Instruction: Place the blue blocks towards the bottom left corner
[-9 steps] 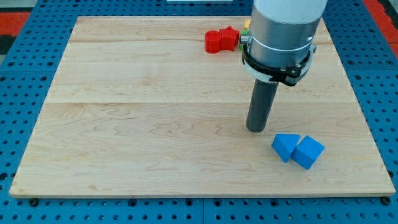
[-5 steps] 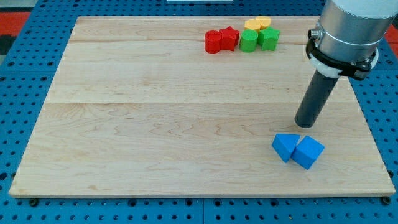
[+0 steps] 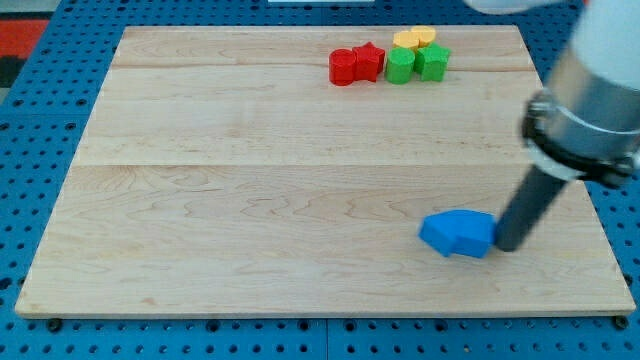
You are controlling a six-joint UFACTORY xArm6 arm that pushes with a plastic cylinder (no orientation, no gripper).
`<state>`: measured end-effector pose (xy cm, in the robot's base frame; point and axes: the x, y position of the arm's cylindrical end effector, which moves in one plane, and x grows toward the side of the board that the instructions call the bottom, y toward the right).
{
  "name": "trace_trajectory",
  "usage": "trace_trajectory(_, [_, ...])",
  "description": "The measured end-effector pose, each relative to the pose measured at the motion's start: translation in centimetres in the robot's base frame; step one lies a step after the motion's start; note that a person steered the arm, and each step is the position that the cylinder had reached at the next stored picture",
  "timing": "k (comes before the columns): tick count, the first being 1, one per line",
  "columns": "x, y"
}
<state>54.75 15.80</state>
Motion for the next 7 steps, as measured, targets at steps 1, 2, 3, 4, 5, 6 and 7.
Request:
trace_trajectory(1, [-0.7, -6.4])
trace_trajectory(2, [-2.9, -11.7])
trace_trajectory(3, [-3.6, -18.7])
trace_trajectory(4, [-3.3, -26.2])
trace_trajectory(5, [-3.2, -32.9])
trace_trajectory(6, [-5.0, -29.0])
trace_trajectory(7, [-8.9, -21.4])
